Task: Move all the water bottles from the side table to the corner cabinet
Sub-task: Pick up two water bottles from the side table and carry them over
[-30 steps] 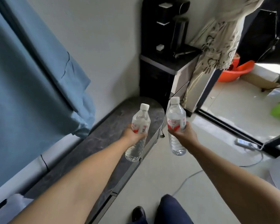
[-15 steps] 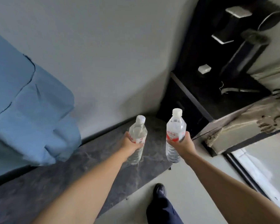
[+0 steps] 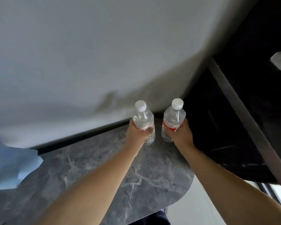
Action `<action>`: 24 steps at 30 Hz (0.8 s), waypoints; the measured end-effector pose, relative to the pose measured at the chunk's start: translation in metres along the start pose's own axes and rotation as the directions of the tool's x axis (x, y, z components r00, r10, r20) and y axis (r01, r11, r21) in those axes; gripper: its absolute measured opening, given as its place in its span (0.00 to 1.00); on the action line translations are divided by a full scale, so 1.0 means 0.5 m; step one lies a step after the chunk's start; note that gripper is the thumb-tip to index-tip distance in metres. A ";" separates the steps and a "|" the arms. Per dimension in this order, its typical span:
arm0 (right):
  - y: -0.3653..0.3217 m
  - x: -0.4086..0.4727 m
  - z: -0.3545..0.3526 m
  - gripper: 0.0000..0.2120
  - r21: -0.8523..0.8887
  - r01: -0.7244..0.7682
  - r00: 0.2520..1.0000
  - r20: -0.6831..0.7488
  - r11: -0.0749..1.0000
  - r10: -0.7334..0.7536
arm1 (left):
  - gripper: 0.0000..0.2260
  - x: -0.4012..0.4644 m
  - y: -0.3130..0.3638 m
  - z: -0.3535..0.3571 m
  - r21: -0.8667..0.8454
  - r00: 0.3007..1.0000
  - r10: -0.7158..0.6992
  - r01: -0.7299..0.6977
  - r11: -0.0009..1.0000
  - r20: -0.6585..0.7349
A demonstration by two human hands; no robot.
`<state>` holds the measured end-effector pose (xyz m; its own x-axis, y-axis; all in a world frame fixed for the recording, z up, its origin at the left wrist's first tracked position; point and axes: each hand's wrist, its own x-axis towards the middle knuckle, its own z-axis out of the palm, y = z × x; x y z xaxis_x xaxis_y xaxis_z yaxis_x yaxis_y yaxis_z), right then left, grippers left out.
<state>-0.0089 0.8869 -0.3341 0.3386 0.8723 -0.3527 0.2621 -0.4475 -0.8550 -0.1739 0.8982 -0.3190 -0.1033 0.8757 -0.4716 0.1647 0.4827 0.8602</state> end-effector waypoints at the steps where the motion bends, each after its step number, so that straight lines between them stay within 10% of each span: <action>1: 0.001 0.015 0.007 0.25 -0.005 0.012 1.000 -0.008 1.000 -0.012 | 0.28 0.016 0.000 0.006 0.029 1.000 0.014 -0.014 0.999 -0.005; 20: 0.104 0.165 0.084 0.37 -0.015 0.077 0.996 0.055 0.997 -0.076 | 0.31 0.179 -0.118 0.099 0.089 0.991 0.133 -0.132 0.987 -0.010; 24: 0.078 0.126 0.042 0.42 -0.094 -0.026 0.995 0.094 0.995 0.035 | 0.44 0.142 -0.079 0.058 0.202 1.000 0.013 -0.015 0.979 0.013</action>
<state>0.0035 0.9285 -0.3979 0.2609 0.8709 -0.4164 0.3373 -0.4864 -0.8060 -0.1594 0.9415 -0.3922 -0.0882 0.8818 -0.4632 0.3609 0.4618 0.8103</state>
